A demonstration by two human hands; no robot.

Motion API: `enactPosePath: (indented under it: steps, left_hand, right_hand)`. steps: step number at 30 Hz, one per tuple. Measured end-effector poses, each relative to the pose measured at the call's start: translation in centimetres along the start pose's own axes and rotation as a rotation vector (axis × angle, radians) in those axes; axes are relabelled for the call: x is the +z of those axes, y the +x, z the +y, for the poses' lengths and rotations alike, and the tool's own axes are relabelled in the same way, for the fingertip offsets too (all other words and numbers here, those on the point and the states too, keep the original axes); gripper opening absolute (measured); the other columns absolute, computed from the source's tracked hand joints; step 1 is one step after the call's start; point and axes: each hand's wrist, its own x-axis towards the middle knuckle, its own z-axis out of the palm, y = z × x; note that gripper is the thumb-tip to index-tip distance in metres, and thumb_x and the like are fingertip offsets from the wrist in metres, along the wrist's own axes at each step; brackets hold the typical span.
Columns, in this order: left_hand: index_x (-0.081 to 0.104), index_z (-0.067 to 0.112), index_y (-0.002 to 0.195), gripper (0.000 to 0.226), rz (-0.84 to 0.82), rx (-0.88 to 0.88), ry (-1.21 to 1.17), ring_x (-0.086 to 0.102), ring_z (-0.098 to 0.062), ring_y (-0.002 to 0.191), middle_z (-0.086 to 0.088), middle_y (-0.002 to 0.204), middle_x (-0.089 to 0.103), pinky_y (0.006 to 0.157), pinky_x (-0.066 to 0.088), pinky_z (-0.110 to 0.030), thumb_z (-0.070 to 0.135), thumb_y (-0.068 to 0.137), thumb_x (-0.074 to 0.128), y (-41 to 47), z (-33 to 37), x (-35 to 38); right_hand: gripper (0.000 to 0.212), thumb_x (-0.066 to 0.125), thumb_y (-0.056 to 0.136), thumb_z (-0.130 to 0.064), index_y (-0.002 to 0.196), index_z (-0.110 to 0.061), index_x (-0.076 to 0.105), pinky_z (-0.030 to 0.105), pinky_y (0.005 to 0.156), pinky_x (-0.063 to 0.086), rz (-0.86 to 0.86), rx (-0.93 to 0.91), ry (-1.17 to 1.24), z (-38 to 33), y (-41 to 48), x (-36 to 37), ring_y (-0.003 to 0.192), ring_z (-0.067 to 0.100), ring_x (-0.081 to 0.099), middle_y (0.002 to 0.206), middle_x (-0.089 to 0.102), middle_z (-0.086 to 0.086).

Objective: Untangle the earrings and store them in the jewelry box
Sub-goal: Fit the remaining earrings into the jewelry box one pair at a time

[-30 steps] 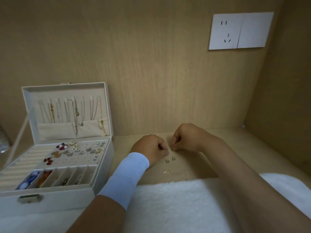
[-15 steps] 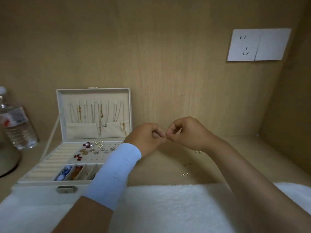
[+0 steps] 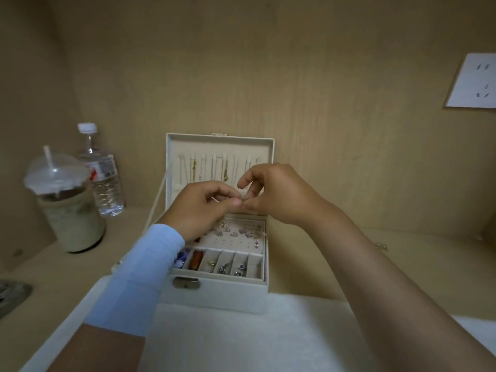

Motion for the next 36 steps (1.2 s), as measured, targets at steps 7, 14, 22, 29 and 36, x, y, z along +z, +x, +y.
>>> enactPosePath:
  steps: [7,14,22,29,36]
  left_hand:
    - [0.076,0.026,0.084,0.007,0.096,-0.035,-0.074,0.066,-0.013,0.076,0.003,0.085,0.074,0.075,0.056,-0.027,0.019,0.082,0.077,0.6,-1.8,-1.8]
    - [0.075,0.023,0.084,0.011,0.123,-0.034,-0.181,0.061,-0.005,0.062,-0.001,0.077,0.073,0.063,0.054,-0.018,0.015,0.088,0.071,1.1,-2.1,-1.7]
    - [0.074,0.02,0.096,0.009,0.105,-0.147,-0.221,0.061,-0.01,0.064,-0.012,0.084,0.073,0.059,0.052,-0.019,0.018,0.088,0.071,1.3,-2.9,-1.1]
    - [0.075,0.022,0.086,0.003,0.148,-0.165,-0.161,0.069,-0.014,0.075,0.003,0.078,0.074,0.064,0.052,-0.023,0.025,0.084,0.075,1.6,-3.6,-1.5]
    - [0.074,0.023,0.088,0.004,0.2,-0.169,-0.195,0.061,-0.01,0.064,0.007,0.079,0.073,0.065,0.052,-0.028,0.025,0.088,0.071,1.8,-3.9,-1.7]
  right_hand:
    - [0.025,0.083,0.079,-0.028,0.102,-0.03,0.074,0.03,0.074,0.055,0.048,-0.108,-0.144,-1.8,2.5,1.7,0.079,-0.001,0.065,0.082,0.072,-0.014]
    - [0.014,0.082,0.081,-0.015,0.092,-0.023,0.08,0.01,0.063,0.043,0.162,-0.078,0.249,-0.2,3.1,3.1,0.06,-0.007,0.059,0.088,0.075,-0.009]
    - [0.008,0.083,0.079,-0.009,0.086,-0.012,0.081,0.017,0.07,0.053,0.148,0.053,0.434,1.8,3.0,3.8,0.068,-0.003,0.067,0.079,0.078,-0.003]
    - [0.005,0.081,0.08,-0.036,0.08,-0.031,0.078,0.032,0.076,0.058,-0.066,0.126,-0.169,2.9,2.6,5.3,0.075,-0.003,0.066,0.075,0.072,-0.02]
    - [0.01,0.081,0.08,-0.038,0.077,-0.031,0.075,0.027,0.072,0.055,-0.086,0.073,-0.202,2.1,2.7,5.5,0.075,-0.005,0.064,0.076,0.071,-0.02]
